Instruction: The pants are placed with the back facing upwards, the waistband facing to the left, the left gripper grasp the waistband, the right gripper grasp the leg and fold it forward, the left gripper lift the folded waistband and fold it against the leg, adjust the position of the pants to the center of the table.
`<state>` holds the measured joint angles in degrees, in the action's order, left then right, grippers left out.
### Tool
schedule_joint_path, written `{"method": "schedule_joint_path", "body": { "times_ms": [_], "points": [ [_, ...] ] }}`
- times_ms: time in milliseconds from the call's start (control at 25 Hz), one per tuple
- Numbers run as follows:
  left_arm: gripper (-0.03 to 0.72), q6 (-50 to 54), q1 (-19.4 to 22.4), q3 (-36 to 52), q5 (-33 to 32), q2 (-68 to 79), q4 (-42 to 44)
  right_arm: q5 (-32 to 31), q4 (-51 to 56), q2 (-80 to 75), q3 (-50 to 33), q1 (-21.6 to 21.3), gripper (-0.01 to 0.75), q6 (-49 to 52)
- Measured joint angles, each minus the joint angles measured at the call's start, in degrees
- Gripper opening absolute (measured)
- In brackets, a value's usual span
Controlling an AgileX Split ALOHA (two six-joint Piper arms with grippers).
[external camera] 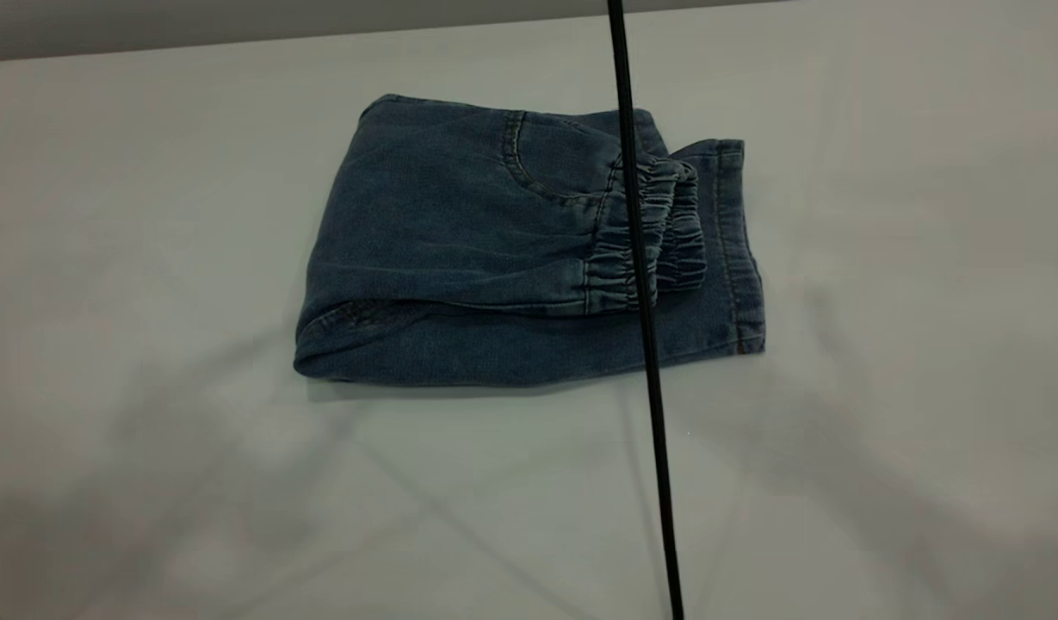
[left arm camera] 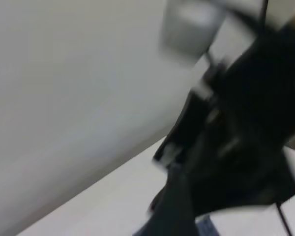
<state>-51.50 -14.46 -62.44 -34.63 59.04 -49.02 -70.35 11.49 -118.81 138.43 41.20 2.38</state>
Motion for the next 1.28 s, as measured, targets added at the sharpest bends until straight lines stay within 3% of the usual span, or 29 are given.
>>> {"method": "schedule_joint_path", "body": {
  "times_ms": [360,680,960,1280],
  "points": [
    [0.594,18.1,0.0,0.0,-7.6,-6.9,17.1,0.4,-3.3,21.7,-22.0,0.0,0.500,-6.1],
    [0.594,23.3,0.0,0.0,-14.9,-7.8,19.4,0.8,-11.5,44.5,-47.0,0.0,0.500,-3.2],
    [0.594,27.2,0.0,0.0,-21.9,-7.8,21.7,7.8,-17.6,65.7,-70.9,0.0,0.500,0.2],
    [0.569,32.3,0.0,0.0,-28.4,-7.8,25.5,7.1,-15.2,87.2,-95.4,0.0,0.500,3.2]
  ]
}}
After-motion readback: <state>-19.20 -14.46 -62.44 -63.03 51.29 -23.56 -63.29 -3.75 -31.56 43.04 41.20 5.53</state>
